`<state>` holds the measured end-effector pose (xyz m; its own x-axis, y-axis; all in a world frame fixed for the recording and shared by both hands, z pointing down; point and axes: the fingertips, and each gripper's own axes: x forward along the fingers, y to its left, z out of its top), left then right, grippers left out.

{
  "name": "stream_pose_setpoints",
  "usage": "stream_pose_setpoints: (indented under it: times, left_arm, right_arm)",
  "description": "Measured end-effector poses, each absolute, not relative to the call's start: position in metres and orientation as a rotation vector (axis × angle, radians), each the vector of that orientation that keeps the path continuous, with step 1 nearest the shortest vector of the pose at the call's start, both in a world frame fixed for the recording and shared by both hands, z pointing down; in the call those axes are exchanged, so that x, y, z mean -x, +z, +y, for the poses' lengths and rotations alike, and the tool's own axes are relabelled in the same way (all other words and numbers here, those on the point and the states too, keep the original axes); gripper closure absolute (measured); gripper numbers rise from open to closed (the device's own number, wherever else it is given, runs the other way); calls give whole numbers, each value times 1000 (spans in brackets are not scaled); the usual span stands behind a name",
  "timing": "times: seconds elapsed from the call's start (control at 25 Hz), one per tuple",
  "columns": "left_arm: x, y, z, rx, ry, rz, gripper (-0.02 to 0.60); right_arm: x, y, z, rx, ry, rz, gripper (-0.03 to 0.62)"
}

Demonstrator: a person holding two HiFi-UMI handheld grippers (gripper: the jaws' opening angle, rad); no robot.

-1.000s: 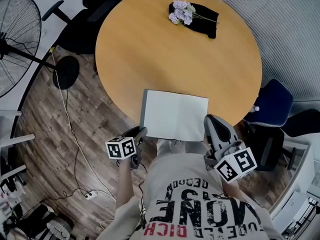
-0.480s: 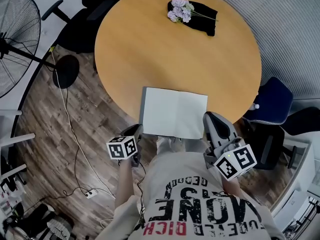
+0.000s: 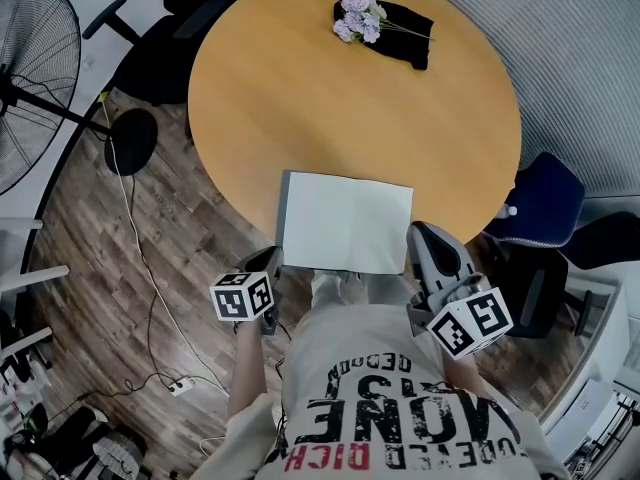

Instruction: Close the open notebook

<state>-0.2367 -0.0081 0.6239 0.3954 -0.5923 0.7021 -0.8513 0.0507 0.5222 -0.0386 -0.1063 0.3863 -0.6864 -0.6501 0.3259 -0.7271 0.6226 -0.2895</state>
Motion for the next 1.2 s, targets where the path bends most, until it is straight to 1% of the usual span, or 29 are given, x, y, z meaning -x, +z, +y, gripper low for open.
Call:
stream_pose_setpoints:
  times: [0.72, 1.2]
  left_arm:
    - [221, 569, -10, -1751, 315, -1303, 560]
    - [195, 533, -13, -1859, 289, -1260, 561]
  right_arm:
    - [41, 389, -100, -1159, 622, -2677, 582]
    - [34, 390, -100, -1187, 625, -2671, 582]
